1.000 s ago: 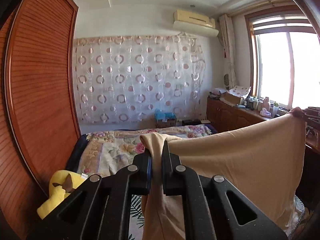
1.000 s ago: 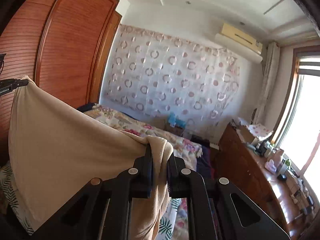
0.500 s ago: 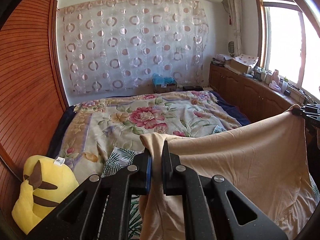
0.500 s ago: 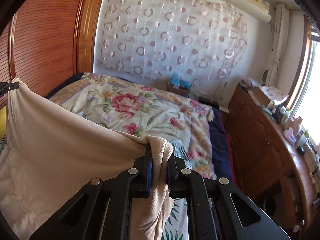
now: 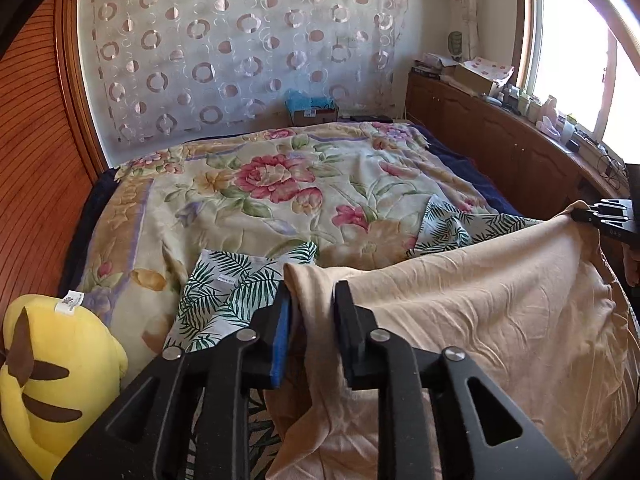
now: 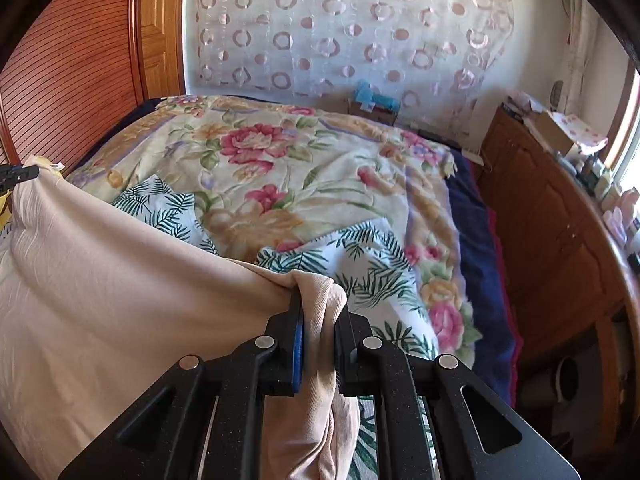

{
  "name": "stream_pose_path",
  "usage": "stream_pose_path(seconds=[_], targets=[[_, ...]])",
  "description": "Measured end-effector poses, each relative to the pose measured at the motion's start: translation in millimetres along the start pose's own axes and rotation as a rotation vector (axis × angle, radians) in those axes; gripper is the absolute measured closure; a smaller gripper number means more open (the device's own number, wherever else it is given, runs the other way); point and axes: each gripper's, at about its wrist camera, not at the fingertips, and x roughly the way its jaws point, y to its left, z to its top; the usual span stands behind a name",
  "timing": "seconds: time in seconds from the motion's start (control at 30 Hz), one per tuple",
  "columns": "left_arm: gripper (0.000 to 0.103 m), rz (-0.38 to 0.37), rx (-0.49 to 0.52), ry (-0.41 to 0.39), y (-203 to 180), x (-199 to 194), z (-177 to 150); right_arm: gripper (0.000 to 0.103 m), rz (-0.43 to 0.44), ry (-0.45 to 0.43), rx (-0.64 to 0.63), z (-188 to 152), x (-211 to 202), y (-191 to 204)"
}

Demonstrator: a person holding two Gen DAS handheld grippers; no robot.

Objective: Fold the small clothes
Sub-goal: 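Lower the hem onto the shirt and open both grippers, then move both grippers to the new folded edge of the shirt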

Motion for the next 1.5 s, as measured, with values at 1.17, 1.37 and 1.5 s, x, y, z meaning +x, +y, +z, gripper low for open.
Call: stream_pose_path(seconds=[1.17, 1.37, 1.5], targets=[[0.092, 0.161, -0.059, 0.22, -35, -142, -193, 0.053, -0.001, 0.072, 0.16, -147, -142, 30], [0.092, 0.275, -0.126, 0.244, 13, -156, -205, 0.053, -0.018, 0.054, 0.158, -155, -152, 32], [0.09, 0.214, -0.196, 0.207, 17, -167, -197, 0.053, -0.012, 0.049, 0.171, -158, -148, 37]])
